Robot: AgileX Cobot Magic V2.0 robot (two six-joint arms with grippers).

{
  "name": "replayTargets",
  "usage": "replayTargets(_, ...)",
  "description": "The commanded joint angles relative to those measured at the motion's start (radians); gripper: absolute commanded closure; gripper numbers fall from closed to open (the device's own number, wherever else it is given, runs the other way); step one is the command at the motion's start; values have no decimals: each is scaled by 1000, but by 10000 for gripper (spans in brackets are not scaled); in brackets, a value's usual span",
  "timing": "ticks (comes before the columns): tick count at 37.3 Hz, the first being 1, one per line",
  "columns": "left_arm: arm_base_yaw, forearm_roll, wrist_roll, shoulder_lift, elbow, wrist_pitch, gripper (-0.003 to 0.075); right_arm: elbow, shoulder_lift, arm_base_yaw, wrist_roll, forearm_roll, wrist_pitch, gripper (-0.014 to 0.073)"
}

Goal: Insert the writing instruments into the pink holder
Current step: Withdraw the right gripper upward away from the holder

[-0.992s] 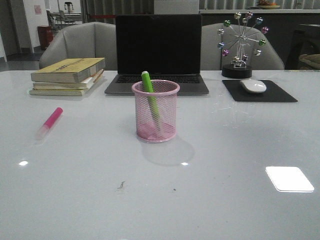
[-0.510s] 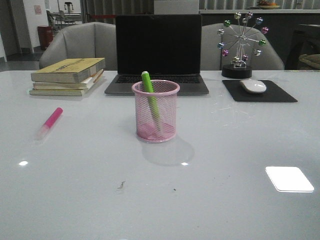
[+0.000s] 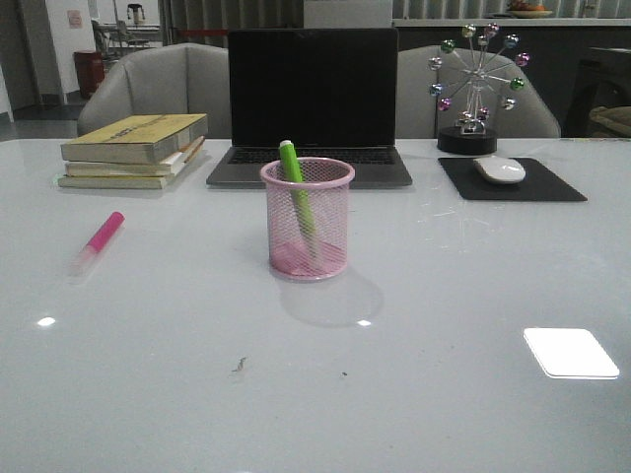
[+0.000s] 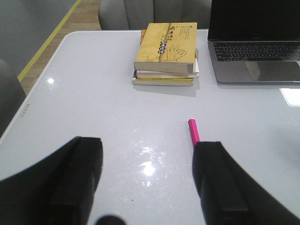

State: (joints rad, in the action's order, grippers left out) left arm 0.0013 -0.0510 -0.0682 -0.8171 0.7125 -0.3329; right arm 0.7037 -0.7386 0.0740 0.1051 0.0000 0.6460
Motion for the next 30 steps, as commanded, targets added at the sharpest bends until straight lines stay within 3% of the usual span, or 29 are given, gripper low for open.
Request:
replayTargets(1, -4, -9, 8, 3, 37, 82, 241, 27, 5, 4, 9, -6, -69, 212)
replayTargets(15, -4, -9, 8, 3, 37, 85, 241, 27, 5, 4, 9, -6, -69, 212)
replayTargets(30, -4, -9, 8, -5, 37, 269, 241, 27, 5, 4, 9, -6, -69, 212)
